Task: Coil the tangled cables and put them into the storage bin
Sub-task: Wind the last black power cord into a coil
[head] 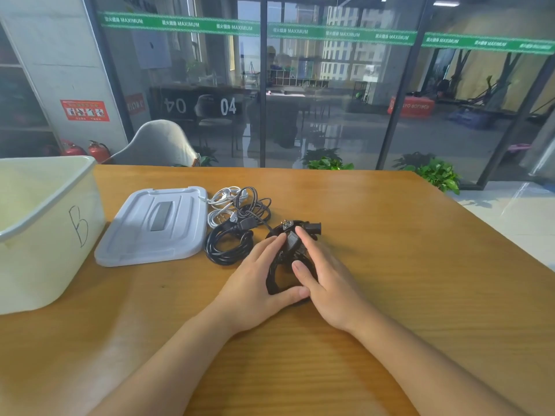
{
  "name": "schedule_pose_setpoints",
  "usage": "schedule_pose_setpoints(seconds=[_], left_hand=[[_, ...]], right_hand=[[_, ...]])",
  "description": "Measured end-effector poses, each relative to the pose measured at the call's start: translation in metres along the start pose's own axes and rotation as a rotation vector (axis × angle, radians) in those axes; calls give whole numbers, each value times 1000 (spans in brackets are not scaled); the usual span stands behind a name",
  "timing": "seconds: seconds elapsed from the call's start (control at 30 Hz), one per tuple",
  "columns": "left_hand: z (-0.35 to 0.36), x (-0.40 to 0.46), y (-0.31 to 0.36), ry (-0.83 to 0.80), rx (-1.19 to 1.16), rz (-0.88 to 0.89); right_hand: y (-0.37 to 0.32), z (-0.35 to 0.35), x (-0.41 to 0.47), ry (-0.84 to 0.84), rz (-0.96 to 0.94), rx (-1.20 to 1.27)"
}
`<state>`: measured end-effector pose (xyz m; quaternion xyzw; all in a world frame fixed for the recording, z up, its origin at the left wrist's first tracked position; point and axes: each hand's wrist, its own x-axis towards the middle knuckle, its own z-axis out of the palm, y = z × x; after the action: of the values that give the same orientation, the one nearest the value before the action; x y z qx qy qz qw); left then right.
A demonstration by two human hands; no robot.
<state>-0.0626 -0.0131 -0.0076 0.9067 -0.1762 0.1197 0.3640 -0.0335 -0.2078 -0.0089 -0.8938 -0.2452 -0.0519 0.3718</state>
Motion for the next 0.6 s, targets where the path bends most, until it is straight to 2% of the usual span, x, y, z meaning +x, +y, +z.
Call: schedule_pose_setpoints(seconds=[0.13, 0.2, 0.37, 0.5, 0.6], left_hand=[[5, -7, 1, -73, 382, 12], [5, -7, 0, -100, 473, 3], [0, -5, -2, -107, 542, 36], [-13, 5, -5, 10, 443, 111], [-19, 22, -13, 49, 469, 114]], right_hand=[[1, -2, -9, -78, 19, -47], [0, -3, -9, -97, 29, -103], [-6, -4, -9, -70, 61, -203], [-7, -11, -1, 9, -15, -215], [-4, -10, 17, 68, -80, -280]])
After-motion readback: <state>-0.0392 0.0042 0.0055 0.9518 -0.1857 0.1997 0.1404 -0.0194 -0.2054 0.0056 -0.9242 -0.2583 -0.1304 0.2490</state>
